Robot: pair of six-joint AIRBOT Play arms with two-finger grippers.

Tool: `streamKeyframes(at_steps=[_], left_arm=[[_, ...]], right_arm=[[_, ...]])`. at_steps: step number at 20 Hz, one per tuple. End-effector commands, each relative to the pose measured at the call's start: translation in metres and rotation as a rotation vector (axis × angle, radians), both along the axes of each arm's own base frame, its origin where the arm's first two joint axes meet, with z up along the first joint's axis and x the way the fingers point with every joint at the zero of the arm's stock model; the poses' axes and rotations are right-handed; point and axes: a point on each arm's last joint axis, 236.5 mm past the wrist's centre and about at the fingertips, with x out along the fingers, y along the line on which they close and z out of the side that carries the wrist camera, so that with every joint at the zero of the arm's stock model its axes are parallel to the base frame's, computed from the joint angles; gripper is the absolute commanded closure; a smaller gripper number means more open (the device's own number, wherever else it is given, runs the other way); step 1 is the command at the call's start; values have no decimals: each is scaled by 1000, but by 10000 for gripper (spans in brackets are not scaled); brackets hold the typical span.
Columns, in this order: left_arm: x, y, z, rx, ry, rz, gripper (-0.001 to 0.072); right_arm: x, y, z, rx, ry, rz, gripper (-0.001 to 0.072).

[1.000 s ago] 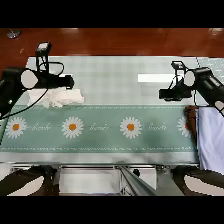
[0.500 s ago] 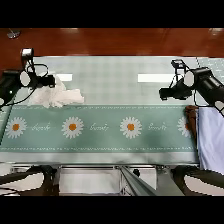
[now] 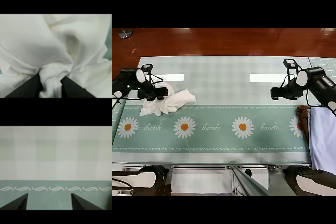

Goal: Fold the shirts.

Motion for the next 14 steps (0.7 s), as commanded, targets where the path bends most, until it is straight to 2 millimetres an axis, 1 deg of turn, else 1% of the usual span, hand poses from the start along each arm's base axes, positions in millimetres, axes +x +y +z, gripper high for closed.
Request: streamKeyframes(at_steps=[1, 2, 3, 4, 5, 7, 8, 9, 10, 11, 12, 13, 14], left_arm=[[32, -32, 92, -107, -224, -66, 674], [40, -42, 136, -137, -346, -82, 673], [42, -52, 186, -165, -474, -92, 674], [39, -63, 231, -194, -591, -104, 673], [28, -74, 277, -219, -702, -124, 674], [-1, -98, 353, -271, -902, -172, 673], [-19, -113, 385, -308, -992, -205, 673], [-34, -128, 408, -340, -1056, -241, 674], [-49, -145, 425, -376, -1102, -285, 673], [-64, -165, 435, -413, -1124, -339, 673], [-76, -187, 438, -452, -1118, -398, 674], [-84, -210, 435, -493, -1101, -453, 673], [-92, -236, 427, -547, -1081, -503, 673]], right_arm=[[-4, -1, 26, 6, -45, -2, 91], [-5, -2, 41, 7, -82, 1, 91], [-7, -3, 61, 6, -131, 6, 91], [-11, -5, 79, 5, -174, 7, 92], [-18, -5, 98, 14, -212, 7, 92], [-36, -2, 131, 35, -273, 30, 91], [-43, -2, 147, 36, -311, 50, 91], [-51, -1, 164, 33, -356, 85, 91], [-59, 0, 176, 26, -389, 116, 92], [-70, 0, 186, 22, -405, 141, 91], [-80, -1, 190, 22, -405, 143, 91], [-90, -3, 193, 23, -396, 138, 91], [-98, -4, 194, 28, -388, 125, 92]])
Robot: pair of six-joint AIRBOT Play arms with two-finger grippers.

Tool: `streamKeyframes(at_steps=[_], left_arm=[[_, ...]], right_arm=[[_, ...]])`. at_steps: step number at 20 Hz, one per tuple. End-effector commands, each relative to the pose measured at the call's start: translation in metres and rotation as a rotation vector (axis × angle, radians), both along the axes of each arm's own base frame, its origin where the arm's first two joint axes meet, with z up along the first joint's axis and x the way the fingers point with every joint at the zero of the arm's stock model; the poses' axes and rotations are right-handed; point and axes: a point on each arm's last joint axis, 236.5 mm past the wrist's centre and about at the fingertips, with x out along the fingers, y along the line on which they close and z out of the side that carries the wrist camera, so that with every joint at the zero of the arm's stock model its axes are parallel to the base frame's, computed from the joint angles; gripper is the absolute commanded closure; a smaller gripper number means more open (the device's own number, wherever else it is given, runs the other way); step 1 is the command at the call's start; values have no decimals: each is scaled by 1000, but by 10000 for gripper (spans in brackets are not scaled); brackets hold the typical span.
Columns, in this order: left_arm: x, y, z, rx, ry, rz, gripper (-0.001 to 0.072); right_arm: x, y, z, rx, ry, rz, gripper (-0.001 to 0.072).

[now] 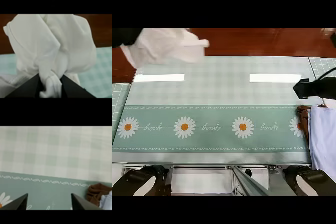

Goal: Fold the shirts.

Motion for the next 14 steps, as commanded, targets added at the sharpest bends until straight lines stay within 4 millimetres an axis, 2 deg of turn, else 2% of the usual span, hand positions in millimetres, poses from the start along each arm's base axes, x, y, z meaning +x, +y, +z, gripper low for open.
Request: streamKeyframes(at_steps=[1, 2, 3, 5, 8, 9, 10, 12, 13, 14], left_arm=[[-43, -78, 7, -98, -35, -211, 673], [-47, -102, -15, -125, 9, -252, 674], [-51, -125, -48, -145, 77, -284, 674], [-60, -161, -127, -171, 236, -305, 674], [-75, -184, -249, -117, 483, -273, 674], [-82, -189, -281, -70, 550, -274, 673], [-92, -194, -310, -15, 614, -286, 674], [-105, -207, -345, 44, 682, -307, 668], [-105, -209, -355, 60, 700, -304, 516], [-100, -209, -360, 74, 707, -299, 63]], right_arm=[[-34, -6, 16, -3, -4, -1, 92], [-38, -10, 17, -7, 0, -24, 92], [-40, -14, 17, -12, 6, -41, 91], [-44, -13, 13, -2, 27, -54, 91], [-44, -1, 13, 49, 34, -36, 91], [-44, 3, 14, 65, 30, -30, 91], [-41, 12, 15, 102, 18, -15, 91], [-34, 42, 8, 216, 11, 43, 91], [-33, 54, -4, 258, 41, 62, 91], [-32, 59, -20, 271, 86, 73, 91]])
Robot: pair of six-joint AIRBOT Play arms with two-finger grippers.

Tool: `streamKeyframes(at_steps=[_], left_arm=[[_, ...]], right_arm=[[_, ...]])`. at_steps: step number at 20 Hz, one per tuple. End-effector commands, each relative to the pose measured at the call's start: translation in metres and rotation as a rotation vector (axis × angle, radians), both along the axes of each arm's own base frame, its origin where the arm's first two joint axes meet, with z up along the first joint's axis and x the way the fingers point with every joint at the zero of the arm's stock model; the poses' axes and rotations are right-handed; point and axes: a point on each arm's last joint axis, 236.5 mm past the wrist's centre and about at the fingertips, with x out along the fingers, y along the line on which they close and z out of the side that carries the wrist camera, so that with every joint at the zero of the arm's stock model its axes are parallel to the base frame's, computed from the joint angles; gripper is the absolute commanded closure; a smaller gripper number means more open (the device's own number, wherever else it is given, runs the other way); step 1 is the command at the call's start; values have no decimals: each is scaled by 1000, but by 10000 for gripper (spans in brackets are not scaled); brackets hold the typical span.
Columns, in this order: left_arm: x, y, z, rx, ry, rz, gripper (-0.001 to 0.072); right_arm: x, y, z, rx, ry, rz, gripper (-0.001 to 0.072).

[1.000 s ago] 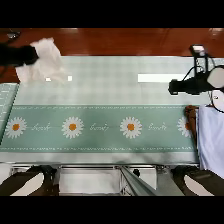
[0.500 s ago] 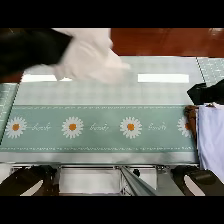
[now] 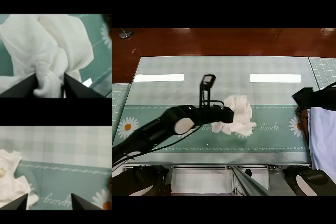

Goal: Fold the shirts.

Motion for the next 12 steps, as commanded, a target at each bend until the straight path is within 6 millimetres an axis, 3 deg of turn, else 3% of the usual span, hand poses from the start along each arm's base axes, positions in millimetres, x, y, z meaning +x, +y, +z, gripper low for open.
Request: streamKeyframes(at_steps=[1, 3, 4, 5, 7, 8, 9, 10, 12], left_arm=[[-4, -1, -40, 92, 74, -28, 8], [8, 23, -17, 169, 64, -103, 9], [18, 47, -1, 222, 47, -115, 9], [32, 80, 13, 280, 35, -77, 9], [47, 147, 28, 336, 47, 49, 10], [44, 172, 23, 335, 87, 110, 9], [35, 187, 9, 308, 148, 161, 10], [19, 192, -15, 250, 249, 205, 10], [-24, 172, -61, 107, 429, 168, 11]], right_arm=[[6, 31, -33, 105, 81, 56, 91], [24, 24, -43, 83, 84, 50, 91], [37, 12, -39, 71, 53, 28, 91], [45, -12, -36, 43, 36, -19, 91], [44, -84, -44, -41, 62, -196, 91], [34, -121, -57, -54, 100, -318, 91], [23, -142, -75, -17, 145, -426, 91], [12, -145, -101, 58, 197, -483, 91], [-13, -104, -156, 225, 328, -439, 91]])
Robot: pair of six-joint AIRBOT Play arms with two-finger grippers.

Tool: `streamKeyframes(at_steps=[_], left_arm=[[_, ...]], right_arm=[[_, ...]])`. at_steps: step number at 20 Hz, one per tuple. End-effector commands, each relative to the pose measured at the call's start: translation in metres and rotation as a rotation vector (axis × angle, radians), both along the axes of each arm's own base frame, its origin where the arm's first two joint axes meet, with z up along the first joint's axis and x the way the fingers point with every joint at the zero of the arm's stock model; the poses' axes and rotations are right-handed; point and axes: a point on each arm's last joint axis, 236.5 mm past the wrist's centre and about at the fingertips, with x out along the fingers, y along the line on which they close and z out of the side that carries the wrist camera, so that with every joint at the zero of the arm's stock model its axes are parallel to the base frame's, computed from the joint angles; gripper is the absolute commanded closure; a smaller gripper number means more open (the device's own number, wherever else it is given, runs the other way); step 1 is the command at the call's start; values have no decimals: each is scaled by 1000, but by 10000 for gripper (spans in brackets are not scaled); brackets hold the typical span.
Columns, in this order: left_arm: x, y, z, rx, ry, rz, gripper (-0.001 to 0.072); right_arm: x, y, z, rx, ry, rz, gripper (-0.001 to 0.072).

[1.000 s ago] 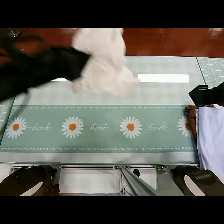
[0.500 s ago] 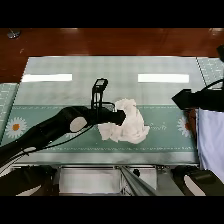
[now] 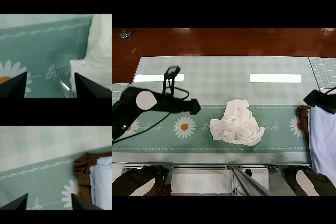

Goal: Fold the shirts.

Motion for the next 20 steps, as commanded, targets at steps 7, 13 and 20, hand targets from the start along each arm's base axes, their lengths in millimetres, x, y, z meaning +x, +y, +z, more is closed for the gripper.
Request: streamKeyframes(at_steps=[7, 13, 20], left_arm=[[-73, -61, -73, -515, 195, 56, 11], [-53, -118, -68, -583, 145, -51, 535], [-26, -132, -18, -690, 51, -164, 673]], right_arm=[[-88, 149, -112, 500, 269, 251, 92], [-94, 180, -121, 496, 316, 309, 92], [-98, 237, -129, 608, 360, 346, 139]])
